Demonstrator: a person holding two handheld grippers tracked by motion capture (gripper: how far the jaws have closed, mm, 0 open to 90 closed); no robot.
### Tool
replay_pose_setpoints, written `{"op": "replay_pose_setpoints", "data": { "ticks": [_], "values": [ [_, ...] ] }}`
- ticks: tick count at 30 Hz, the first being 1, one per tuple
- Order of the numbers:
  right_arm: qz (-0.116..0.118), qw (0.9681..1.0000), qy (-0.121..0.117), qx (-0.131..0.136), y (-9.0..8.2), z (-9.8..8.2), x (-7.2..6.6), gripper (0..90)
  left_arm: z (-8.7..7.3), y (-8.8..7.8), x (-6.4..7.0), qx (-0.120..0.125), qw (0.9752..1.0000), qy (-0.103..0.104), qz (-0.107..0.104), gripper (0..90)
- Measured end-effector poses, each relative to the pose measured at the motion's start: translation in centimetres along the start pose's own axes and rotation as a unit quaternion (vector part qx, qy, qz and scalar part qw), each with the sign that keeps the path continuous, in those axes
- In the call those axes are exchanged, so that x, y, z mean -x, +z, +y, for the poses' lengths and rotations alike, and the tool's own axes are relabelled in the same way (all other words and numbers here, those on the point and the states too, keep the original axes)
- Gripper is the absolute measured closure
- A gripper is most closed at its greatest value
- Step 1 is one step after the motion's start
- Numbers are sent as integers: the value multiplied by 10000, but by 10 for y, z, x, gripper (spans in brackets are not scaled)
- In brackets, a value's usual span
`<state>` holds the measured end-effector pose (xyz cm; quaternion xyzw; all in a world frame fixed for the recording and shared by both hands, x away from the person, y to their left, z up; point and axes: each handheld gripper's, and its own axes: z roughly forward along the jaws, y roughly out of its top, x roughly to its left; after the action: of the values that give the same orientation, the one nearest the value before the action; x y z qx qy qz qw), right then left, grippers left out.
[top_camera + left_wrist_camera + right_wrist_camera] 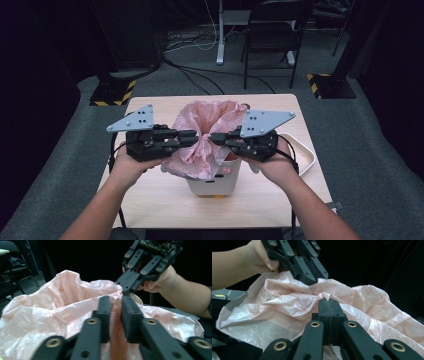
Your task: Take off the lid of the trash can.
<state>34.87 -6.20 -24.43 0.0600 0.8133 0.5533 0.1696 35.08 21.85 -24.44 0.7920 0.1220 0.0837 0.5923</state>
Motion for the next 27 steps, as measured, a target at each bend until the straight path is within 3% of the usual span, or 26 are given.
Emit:
{"op": "replay_pose_setpoints", "data": {
  "ticks": [5, 17, 20, 27],
  "values": [
    [13, 10000, 0, 3, 2, 0, -1, 900, 0, 3, 0, -50, 9999, -72, -85, 609],
    [68, 9999, 13, 77, 7, 4, -2, 900, 0, 14, 2, -226, 9996, -54, -153, 559],
    [78, 9999, 2, 85, 8, 5, -3, 900, 0, 17, 3, -336, 9993, 14, -139, 598],
    [83, 10000, -16, 51, 10, 5, -3, 898, -1, 18, 2, -487, 9988, 76, -79, 797]
  ]
}}
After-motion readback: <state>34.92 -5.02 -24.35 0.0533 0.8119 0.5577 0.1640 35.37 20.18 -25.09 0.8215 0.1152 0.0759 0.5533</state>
